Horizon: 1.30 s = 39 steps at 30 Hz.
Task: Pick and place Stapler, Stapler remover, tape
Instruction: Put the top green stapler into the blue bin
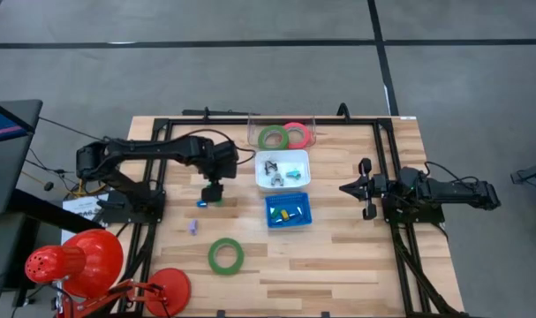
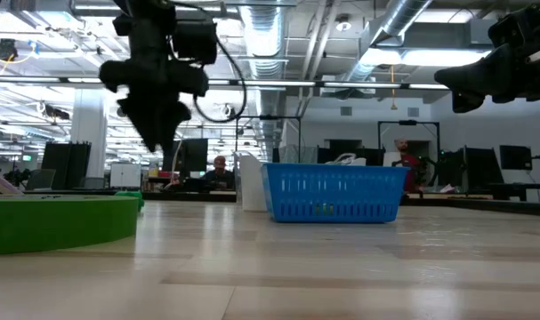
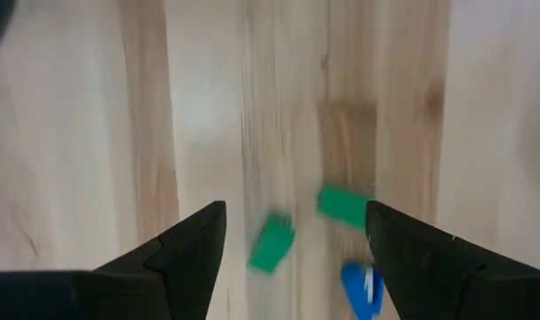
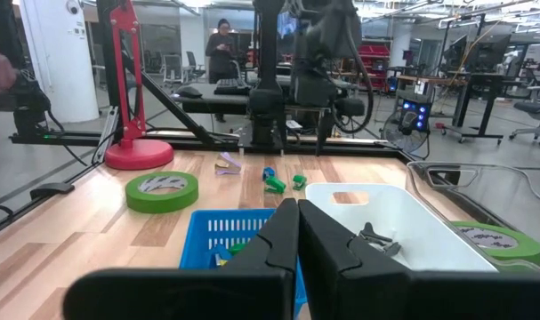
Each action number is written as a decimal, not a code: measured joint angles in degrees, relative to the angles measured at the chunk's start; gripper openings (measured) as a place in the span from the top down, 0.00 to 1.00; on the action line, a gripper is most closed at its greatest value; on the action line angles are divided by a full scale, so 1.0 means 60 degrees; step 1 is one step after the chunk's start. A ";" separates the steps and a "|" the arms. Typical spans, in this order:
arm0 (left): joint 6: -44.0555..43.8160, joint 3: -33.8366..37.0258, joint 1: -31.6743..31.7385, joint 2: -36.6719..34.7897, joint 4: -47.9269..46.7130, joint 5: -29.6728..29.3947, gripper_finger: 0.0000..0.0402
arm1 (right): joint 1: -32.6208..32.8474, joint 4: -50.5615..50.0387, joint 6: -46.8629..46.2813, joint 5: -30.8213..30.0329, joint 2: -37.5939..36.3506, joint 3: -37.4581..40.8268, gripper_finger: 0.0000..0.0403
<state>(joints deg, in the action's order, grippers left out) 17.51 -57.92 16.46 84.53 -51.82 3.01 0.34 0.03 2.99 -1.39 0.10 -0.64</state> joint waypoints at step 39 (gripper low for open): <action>0.2294 0.2795 0.0001 -0.0029 0.1834 -0.1217 0.43 | 0.0003 0.0001 0.0000 0.0000 0.0000 -0.0002 1.00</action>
<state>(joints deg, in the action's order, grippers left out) 31.27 -41.15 16.47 84.36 -40.82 -4.29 0.36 0.04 2.99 -1.39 0.10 -0.66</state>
